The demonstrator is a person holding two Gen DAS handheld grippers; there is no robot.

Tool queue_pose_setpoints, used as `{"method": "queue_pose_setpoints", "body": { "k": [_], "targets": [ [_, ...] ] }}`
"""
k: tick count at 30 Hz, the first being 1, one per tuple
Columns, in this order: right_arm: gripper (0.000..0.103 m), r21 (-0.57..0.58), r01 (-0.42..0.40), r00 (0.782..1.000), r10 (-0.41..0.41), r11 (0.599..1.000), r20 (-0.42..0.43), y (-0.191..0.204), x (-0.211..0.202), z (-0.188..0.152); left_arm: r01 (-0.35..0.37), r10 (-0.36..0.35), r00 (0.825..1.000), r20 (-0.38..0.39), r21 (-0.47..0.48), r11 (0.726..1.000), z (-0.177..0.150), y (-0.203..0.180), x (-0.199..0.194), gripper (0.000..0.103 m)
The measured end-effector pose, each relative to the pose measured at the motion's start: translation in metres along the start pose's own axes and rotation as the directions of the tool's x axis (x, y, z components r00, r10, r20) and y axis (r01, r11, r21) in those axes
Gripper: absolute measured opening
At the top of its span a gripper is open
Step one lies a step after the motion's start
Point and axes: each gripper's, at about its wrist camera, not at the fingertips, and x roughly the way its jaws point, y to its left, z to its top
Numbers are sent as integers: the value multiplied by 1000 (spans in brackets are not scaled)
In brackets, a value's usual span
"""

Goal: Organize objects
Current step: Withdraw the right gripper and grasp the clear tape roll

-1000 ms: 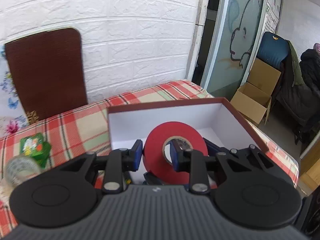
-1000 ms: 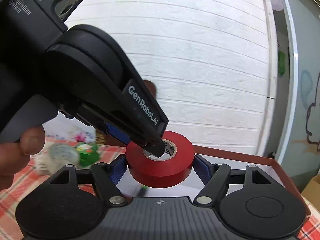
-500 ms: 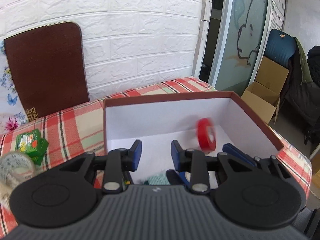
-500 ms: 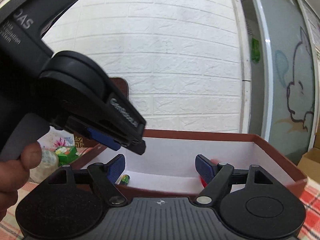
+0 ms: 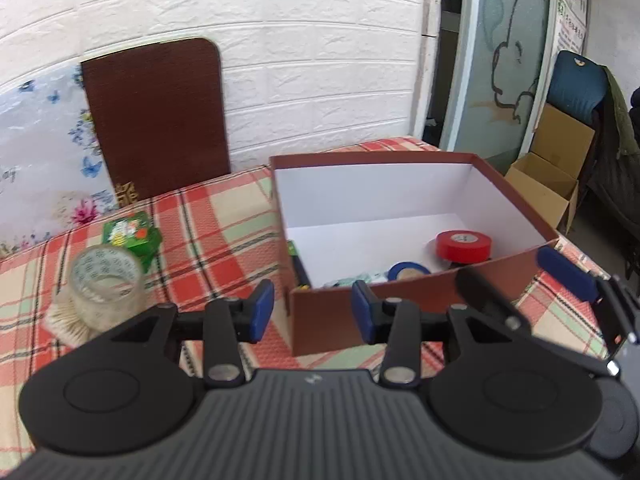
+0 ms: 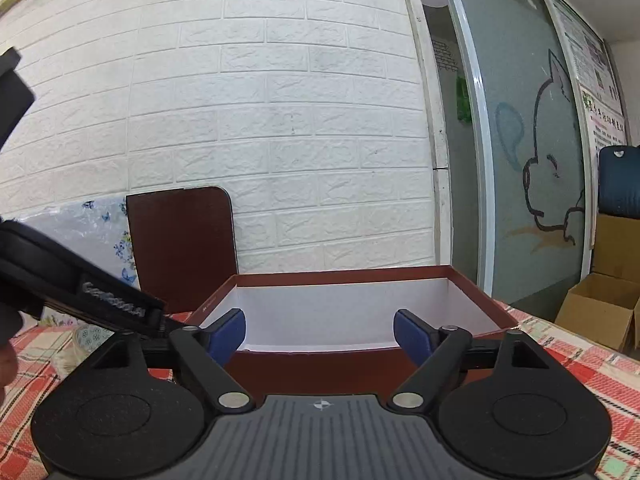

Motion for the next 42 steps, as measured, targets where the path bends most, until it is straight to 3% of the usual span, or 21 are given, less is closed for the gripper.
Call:
{"method": "queue_pose_setpoints", "body": {
  "k": [1,20,37,39,42],
  "targets": [
    [81,1,2,1000,-2,1000,1,6,-14,0,-11,11,1000,0,-3,1000,-2,3,-3,45],
    [81,22,-26,998,28,999,-57,44,-24,8,-134,132,991,-28,-109,985,-49,65,-24,49],
    [80,-104,-143,985,132,984,-111,101,-25,3,-210,203,978,-55,-185,960,-76,118,-20,53],
    [80,-125,-171,980,156,977,-123,110,-23,1,-229,225,973,-44,-202,952,-84,130,-21,55],
    [80,-148,-224,968,203,963,-148,127,-17,-2,-307,308,951,-31,-211,928,-101,151,-22,58]
  ]
}}
